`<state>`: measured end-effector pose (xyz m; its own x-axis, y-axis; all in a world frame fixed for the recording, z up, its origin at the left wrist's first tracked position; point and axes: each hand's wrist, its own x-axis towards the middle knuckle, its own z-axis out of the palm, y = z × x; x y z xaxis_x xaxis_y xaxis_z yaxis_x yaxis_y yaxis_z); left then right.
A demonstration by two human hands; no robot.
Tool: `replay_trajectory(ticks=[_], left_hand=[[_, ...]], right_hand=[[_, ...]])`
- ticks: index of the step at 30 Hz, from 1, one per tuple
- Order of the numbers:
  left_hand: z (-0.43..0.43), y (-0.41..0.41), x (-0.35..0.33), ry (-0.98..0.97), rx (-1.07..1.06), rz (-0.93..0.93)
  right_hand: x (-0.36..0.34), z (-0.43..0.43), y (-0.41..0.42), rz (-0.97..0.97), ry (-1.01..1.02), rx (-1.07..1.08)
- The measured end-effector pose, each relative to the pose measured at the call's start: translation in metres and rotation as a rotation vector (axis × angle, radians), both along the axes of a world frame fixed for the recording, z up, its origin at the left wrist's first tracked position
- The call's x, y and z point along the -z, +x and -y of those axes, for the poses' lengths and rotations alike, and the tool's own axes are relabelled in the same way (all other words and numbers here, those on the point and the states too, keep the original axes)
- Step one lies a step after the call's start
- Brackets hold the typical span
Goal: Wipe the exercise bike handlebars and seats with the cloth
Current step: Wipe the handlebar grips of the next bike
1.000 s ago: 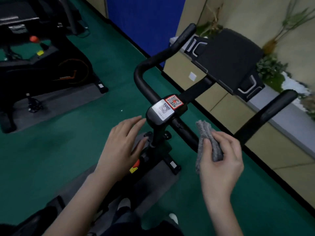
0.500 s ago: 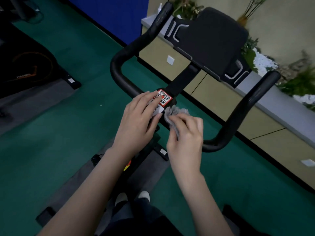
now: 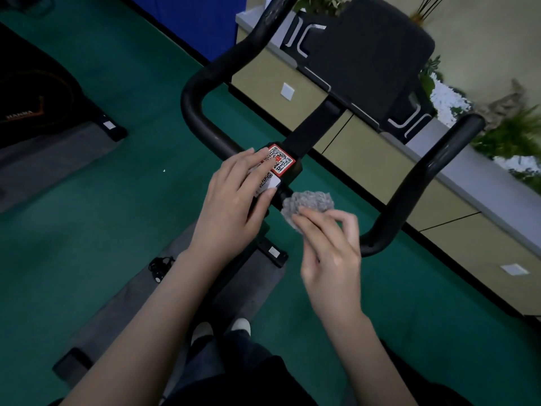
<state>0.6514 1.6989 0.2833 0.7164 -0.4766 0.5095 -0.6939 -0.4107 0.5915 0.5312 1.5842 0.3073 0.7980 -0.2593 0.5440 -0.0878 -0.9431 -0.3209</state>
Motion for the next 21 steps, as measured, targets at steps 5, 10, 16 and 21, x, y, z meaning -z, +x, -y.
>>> replay_trajectory(ticks=[5, 10, 16, 21], left_hand=[[-0.001, 0.001, 0.000, 0.000, 0.010, -0.003], [-0.003, 0.004, 0.000, 0.009, 0.025, 0.006], [-0.001, 0.001, 0.000, 0.003, 0.013, -0.012], [0.001, 0.000, 0.000, 0.018, 0.008, -0.011]], right_hand=[[0.003, -0.009, 0.017, -0.015, -0.038, -0.056], [0.000, 0.002, -0.002, -0.024, -0.046, -0.051], [-0.027, 0.011, 0.032, -0.161, 0.262, 0.061], [-0.038, 0.034, 0.036, -0.301, 0.421, 0.053]])
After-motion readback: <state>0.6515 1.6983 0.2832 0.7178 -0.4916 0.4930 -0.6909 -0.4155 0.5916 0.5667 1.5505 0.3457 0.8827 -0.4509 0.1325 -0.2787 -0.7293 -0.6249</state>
